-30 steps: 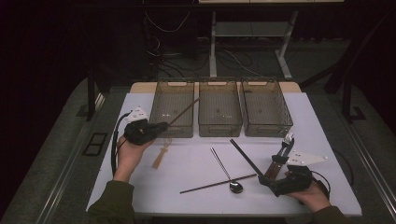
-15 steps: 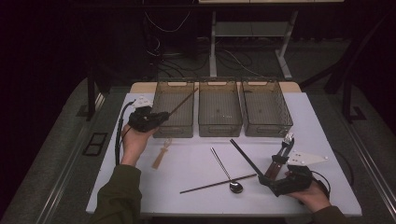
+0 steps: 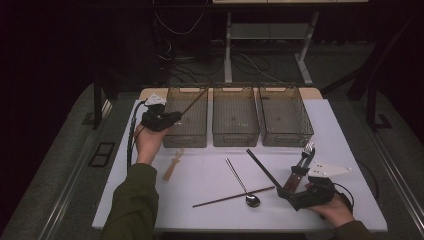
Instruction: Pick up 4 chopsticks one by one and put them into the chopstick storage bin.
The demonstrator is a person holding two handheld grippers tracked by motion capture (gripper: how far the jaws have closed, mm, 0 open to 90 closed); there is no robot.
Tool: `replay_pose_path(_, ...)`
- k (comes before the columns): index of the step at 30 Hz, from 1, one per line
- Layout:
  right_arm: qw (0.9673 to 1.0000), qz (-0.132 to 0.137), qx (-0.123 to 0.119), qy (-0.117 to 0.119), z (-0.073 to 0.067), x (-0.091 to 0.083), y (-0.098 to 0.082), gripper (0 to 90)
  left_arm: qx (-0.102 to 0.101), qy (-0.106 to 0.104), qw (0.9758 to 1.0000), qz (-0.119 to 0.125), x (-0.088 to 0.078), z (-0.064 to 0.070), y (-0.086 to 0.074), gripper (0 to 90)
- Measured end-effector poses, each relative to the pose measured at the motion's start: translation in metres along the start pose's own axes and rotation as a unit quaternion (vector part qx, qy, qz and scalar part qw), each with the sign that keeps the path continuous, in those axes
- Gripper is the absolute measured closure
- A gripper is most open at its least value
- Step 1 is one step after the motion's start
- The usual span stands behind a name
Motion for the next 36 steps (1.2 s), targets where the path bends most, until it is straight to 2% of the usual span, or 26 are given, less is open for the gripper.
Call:
replay_pose_path(14,1.0,0.002,-0.004,0.004,0.0,0.0,0.0,0.9,-0.02,0.035,0.9991,-0.015,0.025,-0.011,0.004,84.3)
replay_pose_path(21,1.0,0.004,-0.003,0.004,-0.001,0.0,0.0,0.9,-0.01,0.057,0.9972,-0.047,0.035,-0.012,-0.001,84.3)
replay_pose_path(26,1.0,0.004,-0.004,0.005,-0.001,0.0,0.001,0.9,-0.002,0.063,0.9958,-0.067,0.041,-0.012,-0.005,84.1)
replay_pose_path(34,1.0,0.005,-0.003,0.006,-0.002,-0.001,0.001,0.9,-0.005,0.062,0.9955,-0.071,0.043,-0.01,-0.005,83.7)
replay_pose_path(36,1.0,0.005,-0.003,0.007,-0.002,-0.001,0.001,0.9,-0.004,0.068,0.9954,-0.067,0.043,-0.01,-0.005,73.3)
Point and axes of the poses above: each handheld gripper's, and its own axes: x roughly forward along the jaws, y roughly out of its top, z roughly to its right, the point moved 1 cm from there along x, roughly forward along the jaws, and after that the axes turned 4 degrees about -x, right-handed, at the moved point
